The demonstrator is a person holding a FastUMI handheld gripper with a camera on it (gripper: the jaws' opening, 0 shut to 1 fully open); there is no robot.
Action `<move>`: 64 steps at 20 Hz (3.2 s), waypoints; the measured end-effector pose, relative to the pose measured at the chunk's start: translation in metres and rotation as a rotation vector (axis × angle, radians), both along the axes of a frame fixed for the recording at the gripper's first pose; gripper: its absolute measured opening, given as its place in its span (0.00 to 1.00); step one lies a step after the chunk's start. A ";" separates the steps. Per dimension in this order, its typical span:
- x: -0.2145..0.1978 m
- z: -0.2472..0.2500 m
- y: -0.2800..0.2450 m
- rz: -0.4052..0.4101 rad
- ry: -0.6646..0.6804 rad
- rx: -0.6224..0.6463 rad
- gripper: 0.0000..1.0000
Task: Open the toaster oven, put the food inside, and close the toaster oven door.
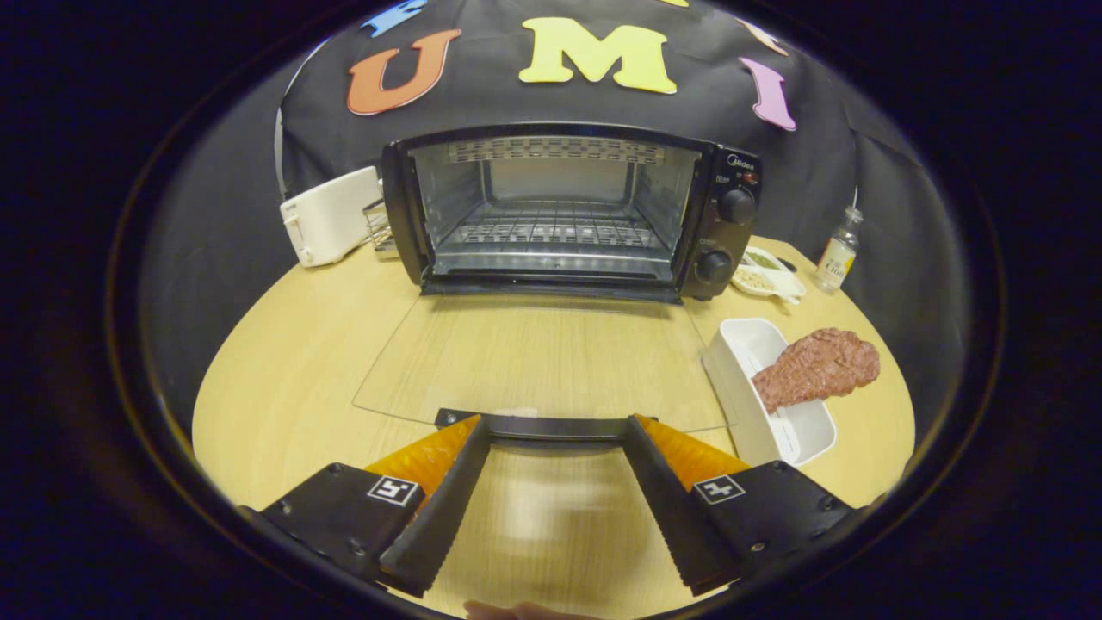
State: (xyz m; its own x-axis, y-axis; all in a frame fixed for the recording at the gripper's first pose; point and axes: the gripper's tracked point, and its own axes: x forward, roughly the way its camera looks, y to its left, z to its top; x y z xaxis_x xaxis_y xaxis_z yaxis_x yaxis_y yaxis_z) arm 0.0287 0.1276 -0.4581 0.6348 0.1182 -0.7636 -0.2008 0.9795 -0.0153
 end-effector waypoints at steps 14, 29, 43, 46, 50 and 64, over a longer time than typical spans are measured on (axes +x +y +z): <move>0.011 0.103 -0.082 0.113 -0.073 0.125 1.00; 0.066 0.076 -0.239 -0.009 0.200 0.257 0.91; 0.049 0.074 -0.231 -0.058 0.344 0.480 0.10; 0.041 0.105 -0.233 -0.066 0.276 0.391 0.10; 0.026 0.156 -0.218 -0.008 0.167 0.310 0.10; 0.002 0.235 -0.102 0.107 -0.185 0.239 0.10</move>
